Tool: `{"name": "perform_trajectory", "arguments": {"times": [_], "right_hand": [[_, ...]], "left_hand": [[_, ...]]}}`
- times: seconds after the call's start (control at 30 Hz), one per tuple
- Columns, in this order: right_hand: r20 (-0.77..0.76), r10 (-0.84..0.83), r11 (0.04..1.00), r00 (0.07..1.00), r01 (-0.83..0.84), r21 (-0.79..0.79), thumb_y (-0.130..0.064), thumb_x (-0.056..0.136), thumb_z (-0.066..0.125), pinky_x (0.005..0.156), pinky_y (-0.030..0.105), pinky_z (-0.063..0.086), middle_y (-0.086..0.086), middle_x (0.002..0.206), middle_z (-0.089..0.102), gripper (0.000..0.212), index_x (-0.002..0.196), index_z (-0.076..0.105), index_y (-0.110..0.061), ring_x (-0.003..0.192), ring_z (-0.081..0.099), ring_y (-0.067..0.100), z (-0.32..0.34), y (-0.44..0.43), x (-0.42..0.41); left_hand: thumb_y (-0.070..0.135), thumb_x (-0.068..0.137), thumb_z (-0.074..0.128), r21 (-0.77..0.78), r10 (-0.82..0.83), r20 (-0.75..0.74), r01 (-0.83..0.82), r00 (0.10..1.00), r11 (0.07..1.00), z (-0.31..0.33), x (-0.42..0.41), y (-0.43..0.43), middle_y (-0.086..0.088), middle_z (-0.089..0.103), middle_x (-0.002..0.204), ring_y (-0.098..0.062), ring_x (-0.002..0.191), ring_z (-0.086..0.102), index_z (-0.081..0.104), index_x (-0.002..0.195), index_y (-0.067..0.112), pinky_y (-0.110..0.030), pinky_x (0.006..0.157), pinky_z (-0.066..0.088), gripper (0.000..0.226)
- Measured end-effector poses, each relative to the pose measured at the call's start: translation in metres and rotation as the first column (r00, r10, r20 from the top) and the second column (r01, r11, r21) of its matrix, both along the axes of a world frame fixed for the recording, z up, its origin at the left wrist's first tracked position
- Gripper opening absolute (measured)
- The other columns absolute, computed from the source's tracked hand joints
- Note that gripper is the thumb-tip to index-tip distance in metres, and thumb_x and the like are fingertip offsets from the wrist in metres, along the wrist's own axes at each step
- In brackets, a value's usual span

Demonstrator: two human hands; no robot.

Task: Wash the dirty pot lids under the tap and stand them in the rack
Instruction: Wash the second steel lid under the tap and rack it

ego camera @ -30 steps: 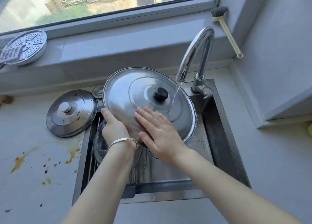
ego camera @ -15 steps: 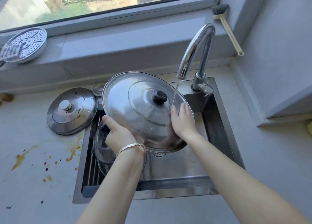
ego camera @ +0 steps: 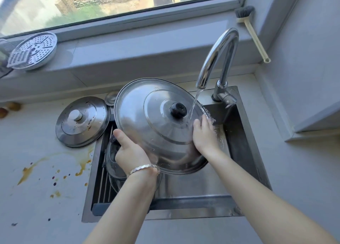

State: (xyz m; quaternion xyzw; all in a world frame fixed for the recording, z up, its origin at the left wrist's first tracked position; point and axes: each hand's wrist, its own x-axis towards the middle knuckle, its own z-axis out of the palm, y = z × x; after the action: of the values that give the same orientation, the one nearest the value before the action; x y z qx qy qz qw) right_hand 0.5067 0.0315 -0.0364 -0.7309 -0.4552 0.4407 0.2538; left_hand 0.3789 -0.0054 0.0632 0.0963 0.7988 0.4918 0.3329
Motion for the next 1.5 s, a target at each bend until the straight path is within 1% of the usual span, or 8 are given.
{"name": "perform_trajectory", "arguments": {"times": [0.1, 0.4, 0.87, 0.97, 1.07, 1.23, 1.33, 1.5], "right_hand": [[0.089, 0.166, 0.967, 0.982, -0.18, 0.178, -0.029, 0.101, 0.024, 0.118, 0.033, -0.004, 0.001, 0.158, 0.0, 0.051, 0.149, 0.011, -0.017, 0.145, -0.005, 0.012, 0.004, -0.026, -0.015], [0.101, 0.274, 0.945, 0.956, -0.287, 0.154, -0.024, 0.101, 0.027, 0.115, 0.025, 0.003, 0.003, 0.156, 0.019, 0.048, 0.146, 0.025, -0.008, 0.144, 0.011, 0.013, 0.006, 0.045, 0.03], [0.593, 0.695, 0.393, 0.406, -0.906, 0.158, -0.049, 0.097, 0.026, 0.115, 0.03, -0.012, -0.008, 0.157, -0.006, 0.062, 0.149, 0.002, -0.024, 0.143, -0.012, 0.008, 0.047, -0.006, -0.027], [0.49, 0.539, 0.704, 0.685, -0.686, 0.185, -0.056, 0.094, 0.025, 0.118, 0.038, -0.001, -0.003, 0.158, 0.009, 0.065, 0.148, 0.02, -0.02, 0.145, 0.003, 0.012, 0.03, 0.008, 0.006], [0.185, 0.078, 0.991, 0.98, -0.097, 0.097, -0.051, 0.093, 0.027, 0.115, 0.041, 0.018, 0.011, 0.15, 0.032, 0.063, 0.14, 0.038, -0.01, 0.14, 0.024, 0.024, -0.006, 0.01, 0.05], [-0.18, -0.375, 0.845, 0.909, 0.256, -0.469, -0.055, 0.091, 0.035, 0.106, 0.039, 0.036, 0.012, 0.139, 0.046, 0.071, 0.135, 0.043, 0.0, 0.126, 0.045, 0.031, -0.052, -0.024, 0.096], [-0.046, -0.477, 0.844, 0.878, 0.443, -0.302, -0.029, 0.096, 0.044, 0.086, 0.032, 0.041, 0.019, 0.12, 0.059, 0.042, 0.116, 0.058, 0.005, 0.113, 0.053, 0.033, -0.045, -0.034, 0.116], [0.123, -0.489, 0.864, 0.864, 0.499, -0.069, -0.031, 0.083, 0.051, 0.071, 0.033, 0.04, 0.019, 0.086, 0.062, 0.033, 0.085, 0.068, -0.002, 0.089, 0.059, 0.031, -0.028, -0.033, 0.144]], "left_hand": [[0.06, 0.091, 0.031, 0.029, 0.052, 0.03, -0.053, 0.998, 0.998, 0.002, -0.005, 0.002, 0.004, 0.051, 0.064, -0.013, 0.057, 0.045, 0.048, 0.059, 0.015, -0.028, 0.055, 0.038, 0.058], [0.054, 0.092, 0.036, -0.051, -0.227, 0.044, 0.229, 0.973, 0.972, -0.004, -0.022, -0.004, 0.006, 0.049, 0.068, -0.008, 0.06, 0.045, 0.045, 0.063, 0.018, -0.021, 0.051, 0.035, 0.047], [0.051, 0.093, 0.036, -0.068, -0.375, 0.05, 0.378, 0.926, 0.923, -0.028, -0.009, 0.002, -0.01, 0.063, 0.093, -0.024, 0.087, 0.06, 0.062, 0.109, 0.004, -0.031, 0.079, 0.046, 0.056], [0.051, 0.093, 0.035, -0.057, -0.347, 0.06, 0.351, 0.936, 0.935, -0.027, -0.01, -0.002, -0.002, 0.055, 0.069, -0.016, 0.063, 0.051, 0.055, 0.071, 0.007, -0.026, 0.055, 0.038, 0.052], [0.054, 0.093, 0.034, -0.063, -0.334, 0.071, 0.338, 0.94, 0.939, -0.026, -0.012, -0.005, -0.003, 0.046, 0.063, -0.017, 0.056, 0.043, 0.042, 0.059, 0.012, -0.026, 0.051, 0.032, 0.054], [0.055, 0.092, 0.034, -0.064, -0.336, 0.222, 0.358, 0.915, 0.931, -0.049, -0.011, -0.013, 0.001, 0.052, 0.072, -0.019, 0.068, 0.051, 0.049, 0.082, 0.013, -0.029, 0.063, 0.043, 0.046], [0.063, 0.089, 0.032, -0.138, -0.35, 0.311, 0.407, 0.883, 0.903, -0.08, -0.006, -0.019, -0.006, 0.064, 0.1, -0.024, 0.097, 0.058, 0.053, 0.118, 0.012, -0.04, 0.095, 0.047, 0.062], [0.042, 0.098, 0.029, -0.337, -0.385, 0.362, 0.505, 0.849, 0.795, -0.107, 0.01, -0.025, -0.018, 0.048, 0.136, -0.032, 0.123, 0.048, 0.044, 0.132, -0.002, -0.033, 0.098, 0.039, 0.058]]}}
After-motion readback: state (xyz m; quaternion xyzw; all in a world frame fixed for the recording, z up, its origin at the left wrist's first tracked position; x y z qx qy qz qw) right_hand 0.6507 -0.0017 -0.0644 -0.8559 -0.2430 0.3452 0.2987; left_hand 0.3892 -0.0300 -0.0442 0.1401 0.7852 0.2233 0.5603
